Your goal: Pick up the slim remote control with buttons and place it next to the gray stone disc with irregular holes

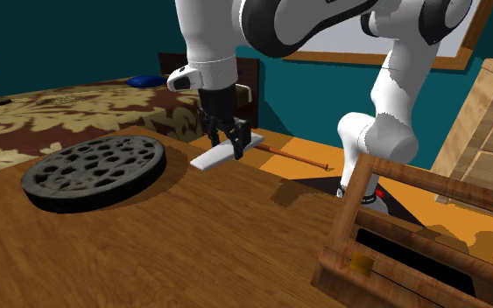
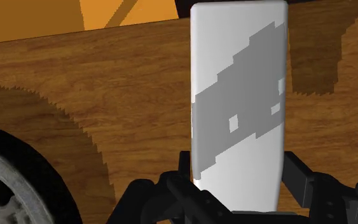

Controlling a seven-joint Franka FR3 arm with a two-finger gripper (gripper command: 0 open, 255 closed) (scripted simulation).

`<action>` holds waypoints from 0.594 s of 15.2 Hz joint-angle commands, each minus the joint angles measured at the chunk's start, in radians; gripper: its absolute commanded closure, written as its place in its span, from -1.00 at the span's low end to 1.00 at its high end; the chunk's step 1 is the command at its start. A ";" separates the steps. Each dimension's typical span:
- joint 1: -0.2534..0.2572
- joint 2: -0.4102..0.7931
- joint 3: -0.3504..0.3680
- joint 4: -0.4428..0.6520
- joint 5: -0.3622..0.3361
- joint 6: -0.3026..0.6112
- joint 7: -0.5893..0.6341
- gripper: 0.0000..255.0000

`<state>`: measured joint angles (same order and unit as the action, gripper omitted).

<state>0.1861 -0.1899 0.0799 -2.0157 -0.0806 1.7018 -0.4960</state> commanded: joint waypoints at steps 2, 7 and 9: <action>-0.032 0.004 -0.043 -0.003 -0.018 0.014 -0.071 1.00; -0.086 0.034 -0.113 0.027 -0.043 0.027 -0.187 1.00; -0.105 0.051 -0.139 0.045 -0.051 0.031 -0.229 1.00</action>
<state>0.0900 -0.1444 -0.0473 -1.9788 -0.1279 1.7326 -0.7046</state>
